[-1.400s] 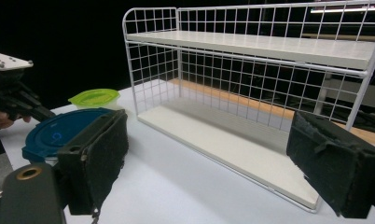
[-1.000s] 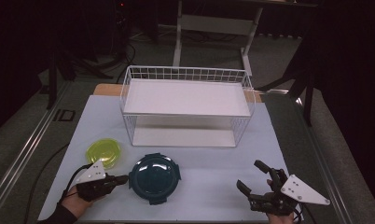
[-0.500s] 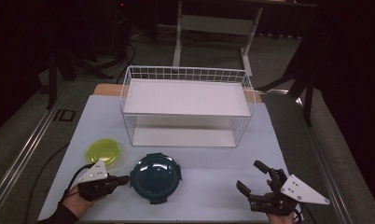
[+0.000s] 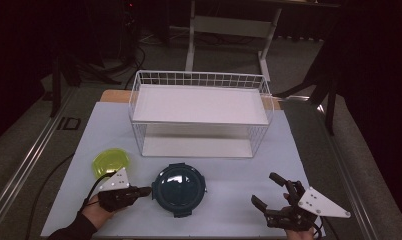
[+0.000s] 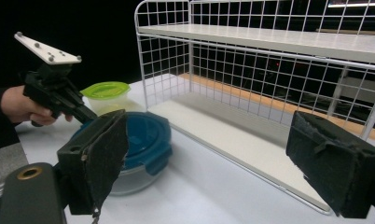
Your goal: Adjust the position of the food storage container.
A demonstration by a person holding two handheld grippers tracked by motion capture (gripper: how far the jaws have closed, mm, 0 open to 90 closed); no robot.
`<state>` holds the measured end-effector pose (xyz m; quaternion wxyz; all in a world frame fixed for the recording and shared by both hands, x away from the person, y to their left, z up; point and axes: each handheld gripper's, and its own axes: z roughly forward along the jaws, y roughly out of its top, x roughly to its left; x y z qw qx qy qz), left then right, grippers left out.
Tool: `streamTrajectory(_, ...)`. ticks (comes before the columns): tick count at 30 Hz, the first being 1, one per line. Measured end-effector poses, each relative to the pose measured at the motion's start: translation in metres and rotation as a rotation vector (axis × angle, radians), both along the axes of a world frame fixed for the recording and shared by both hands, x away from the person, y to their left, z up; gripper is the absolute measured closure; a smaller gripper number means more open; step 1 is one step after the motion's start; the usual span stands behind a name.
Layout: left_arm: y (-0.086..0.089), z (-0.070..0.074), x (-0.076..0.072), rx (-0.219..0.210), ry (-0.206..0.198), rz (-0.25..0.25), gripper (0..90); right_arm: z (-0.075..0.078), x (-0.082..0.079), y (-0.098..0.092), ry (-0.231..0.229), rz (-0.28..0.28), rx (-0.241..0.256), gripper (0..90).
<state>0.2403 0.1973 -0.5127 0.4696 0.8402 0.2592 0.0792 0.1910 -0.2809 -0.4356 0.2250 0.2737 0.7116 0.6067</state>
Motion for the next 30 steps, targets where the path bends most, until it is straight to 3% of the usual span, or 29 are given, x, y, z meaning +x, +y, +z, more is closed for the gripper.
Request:
streamTrajectory(4, -0.011, 0.000, 0.008, -0.001, -0.002, 0.011, 89.9, 0.001, 0.000, -0.001, 0.002, 0.004, 0.000, 12.1)
streamTrajectory(21, -0.055, -0.001, 0.021, -0.014, 0.000, -0.037, 89.9, 0.000, 0.001, 0.001, 0.011, 0.016, -0.011, 12.1)
streamTrajectory(30, -0.064, -0.001, 0.024, -0.021, 0.003, -0.036, 89.9, -0.001, 0.002, 0.002, 0.019, 0.022, -0.014, 12.1)
